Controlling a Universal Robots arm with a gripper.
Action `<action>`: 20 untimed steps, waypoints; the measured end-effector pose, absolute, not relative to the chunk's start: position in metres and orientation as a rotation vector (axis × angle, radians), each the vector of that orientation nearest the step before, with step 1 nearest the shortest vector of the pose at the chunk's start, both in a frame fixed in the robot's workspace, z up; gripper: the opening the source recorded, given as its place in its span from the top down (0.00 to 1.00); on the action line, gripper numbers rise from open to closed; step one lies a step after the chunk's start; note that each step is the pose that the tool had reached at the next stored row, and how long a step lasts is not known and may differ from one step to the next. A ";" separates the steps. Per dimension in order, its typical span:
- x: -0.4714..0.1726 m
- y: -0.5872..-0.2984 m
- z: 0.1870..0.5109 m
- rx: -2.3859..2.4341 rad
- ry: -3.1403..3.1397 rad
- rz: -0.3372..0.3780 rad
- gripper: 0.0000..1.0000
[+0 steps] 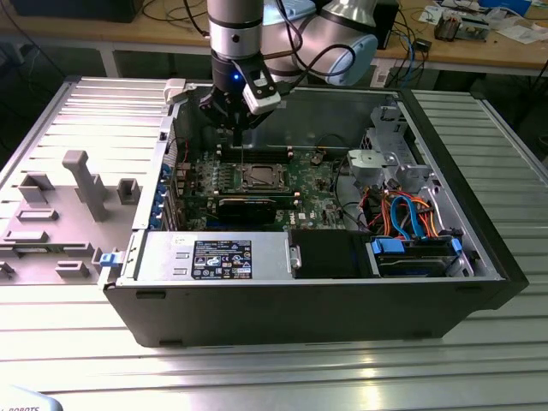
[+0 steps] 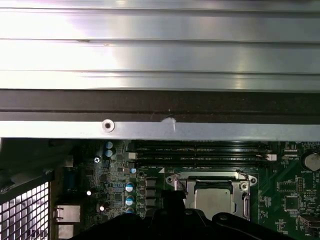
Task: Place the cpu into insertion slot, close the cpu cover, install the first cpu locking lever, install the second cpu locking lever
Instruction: 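Install the first cpu locking lever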
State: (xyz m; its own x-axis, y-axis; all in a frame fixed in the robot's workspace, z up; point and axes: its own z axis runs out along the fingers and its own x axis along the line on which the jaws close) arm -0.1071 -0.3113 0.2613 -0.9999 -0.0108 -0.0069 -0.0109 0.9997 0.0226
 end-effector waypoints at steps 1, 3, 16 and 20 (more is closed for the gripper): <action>-0.106 -0.311 0.261 -0.017 3.135 0.035 0.89; -0.105 -0.311 0.261 -0.017 3.135 0.036 0.89; -0.095 -0.311 0.261 -0.017 3.135 0.035 0.89; -0.094 -0.311 0.261 -0.017 3.135 0.036 0.89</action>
State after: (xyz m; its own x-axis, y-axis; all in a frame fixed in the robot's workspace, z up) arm -0.0944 -0.3113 0.2613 -0.9999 -0.0106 -0.0069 -0.0107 0.9997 0.0226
